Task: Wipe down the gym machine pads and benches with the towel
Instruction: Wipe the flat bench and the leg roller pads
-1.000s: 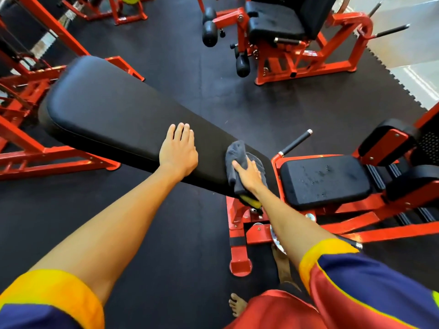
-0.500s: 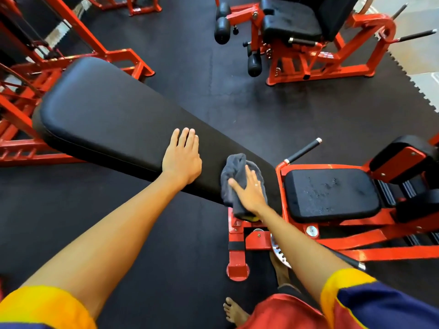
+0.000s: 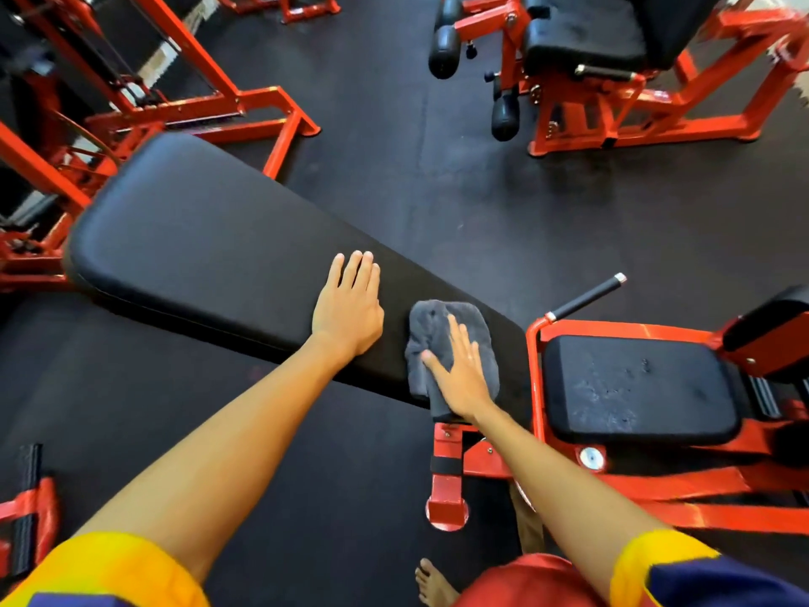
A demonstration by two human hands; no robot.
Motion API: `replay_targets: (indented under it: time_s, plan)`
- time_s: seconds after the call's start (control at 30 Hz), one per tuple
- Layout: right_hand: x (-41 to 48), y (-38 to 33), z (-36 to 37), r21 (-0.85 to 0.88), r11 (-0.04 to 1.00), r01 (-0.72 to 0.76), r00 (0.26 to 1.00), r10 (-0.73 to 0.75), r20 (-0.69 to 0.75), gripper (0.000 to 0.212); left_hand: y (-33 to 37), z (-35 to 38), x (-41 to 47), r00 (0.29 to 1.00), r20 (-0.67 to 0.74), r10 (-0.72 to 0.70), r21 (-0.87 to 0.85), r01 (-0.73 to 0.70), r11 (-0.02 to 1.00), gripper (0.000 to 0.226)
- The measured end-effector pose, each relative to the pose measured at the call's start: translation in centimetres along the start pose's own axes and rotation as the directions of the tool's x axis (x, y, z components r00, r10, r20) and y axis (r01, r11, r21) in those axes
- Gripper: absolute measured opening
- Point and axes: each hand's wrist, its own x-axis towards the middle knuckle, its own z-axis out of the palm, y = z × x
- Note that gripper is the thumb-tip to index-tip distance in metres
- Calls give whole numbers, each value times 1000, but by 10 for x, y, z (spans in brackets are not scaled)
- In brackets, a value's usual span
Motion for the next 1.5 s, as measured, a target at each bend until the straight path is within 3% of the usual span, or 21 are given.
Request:
replay_targets:
  time_s: [0.1,0.2,0.27,0.37,0.5,0.57,0.67,0.8,0.87,1.03,1.13,1.23,1.33,1.5]
  plan:
    - [32,7,-17,-7,973,-229,965,226,-137,82,2,1,4,1000,-8,-11,-28,11,1000,65]
    - [88,-28,-30,-62,935,-349,934,342,-102,82,5,1,6,1000,-10,-16,-42,16,999,65]
    - [114,-60,-32,-103,951,-292,956,286,-66,79,7,0,8,999,-25,-22,-50,20,999,65]
    - [115,-87,-23,-139,989,-49,999,47,-15,71,12,-1,13,999,-12,-30,-55,29,998,65]
    - [58,-50,-23,-46,992,114,993,-115,-27,75,17,2,20,999,-16,-38,-56,37,998,65]
    - [44,-10,-31,-68,993,100,994,-102,-33,76,19,4,24,999,-18,-47,-68,45,997,65]
    - [66,30,-47,-76,990,-122,989,115,-93,79,22,8,27,998,-22,-53,-81,51,995,66]
    - [138,3,-63,-174,946,-274,959,254,-128,73,32,12,37,999,-11,-53,-83,52,995,66]
    - [159,-31,-61,-215,945,-248,968,249,-21,75,36,14,37,998,-11,-58,-78,57,995,67]
    - [159,-66,-56,-135,991,-18,992,35,125,66,42,18,41,996,-22,-82,-16,81,997,71]
    - [150,-30,-70,-161,985,-55,991,73,113,71,43,20,42,996,-23,-90,-19,90,996,73]
    - [155,5,-87,-190,956,-224,967,242,74,82,44,22,43,994,-37,-101,-31,100,994,73]
    - [168,-6,-82,-214,931,-295,944,319,86,79,44,22,44,995,-22,-101,-31,101,994,73]
    - [161,-59,-52,-205,976,-76,996,86,37,67,45,22,44,994,-30,-106,-30,105,994,73]
